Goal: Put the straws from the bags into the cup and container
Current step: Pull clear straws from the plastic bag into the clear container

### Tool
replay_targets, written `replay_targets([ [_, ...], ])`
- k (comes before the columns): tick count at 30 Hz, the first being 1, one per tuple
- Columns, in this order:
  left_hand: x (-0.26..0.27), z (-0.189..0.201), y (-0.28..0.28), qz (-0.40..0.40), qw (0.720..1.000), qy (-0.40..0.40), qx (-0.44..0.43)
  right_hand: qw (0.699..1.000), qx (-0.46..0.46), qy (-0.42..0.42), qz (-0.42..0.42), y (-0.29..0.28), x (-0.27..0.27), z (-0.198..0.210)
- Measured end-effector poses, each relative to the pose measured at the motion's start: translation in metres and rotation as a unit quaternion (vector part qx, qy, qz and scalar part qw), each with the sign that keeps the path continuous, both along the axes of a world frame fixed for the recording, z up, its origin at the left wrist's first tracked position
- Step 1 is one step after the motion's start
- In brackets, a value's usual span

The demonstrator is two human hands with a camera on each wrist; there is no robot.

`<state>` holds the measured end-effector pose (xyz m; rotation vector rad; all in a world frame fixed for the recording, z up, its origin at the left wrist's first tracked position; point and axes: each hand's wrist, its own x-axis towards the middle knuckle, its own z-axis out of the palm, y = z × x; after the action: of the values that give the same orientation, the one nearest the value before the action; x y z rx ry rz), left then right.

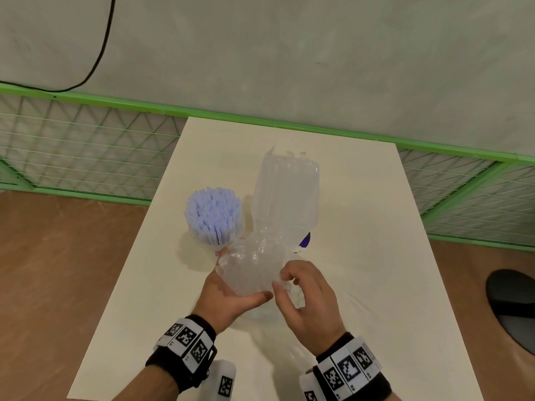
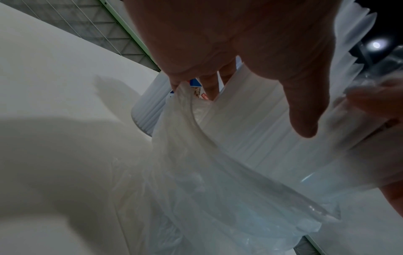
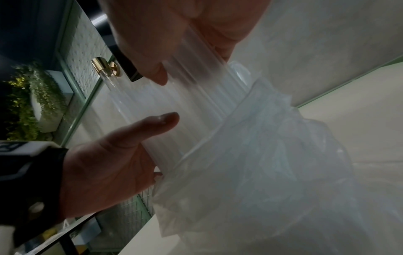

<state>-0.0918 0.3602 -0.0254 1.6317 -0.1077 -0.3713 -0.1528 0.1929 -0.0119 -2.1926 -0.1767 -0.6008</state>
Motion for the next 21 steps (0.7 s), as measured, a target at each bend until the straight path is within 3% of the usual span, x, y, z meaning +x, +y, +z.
replay_targets([
  [7,0.000,-0.003,0.002,0.013,1.000,0.003,0.004,0.999,-0.017,0.002,-0.029,-0.007,0.001,0.000],
  [15,0.000,-0.003,0.002,0.014,1.000,0.012,-0.005,0.996,-0.019,0.061,-0.069,-0.016,0.002,0.024],
  [21,0.001,-0.005,0.002,0.016,1.000,0.018,0.000,0.995,-0.044,-0.009,-0.092,-0.027,0.017,0.057],
])
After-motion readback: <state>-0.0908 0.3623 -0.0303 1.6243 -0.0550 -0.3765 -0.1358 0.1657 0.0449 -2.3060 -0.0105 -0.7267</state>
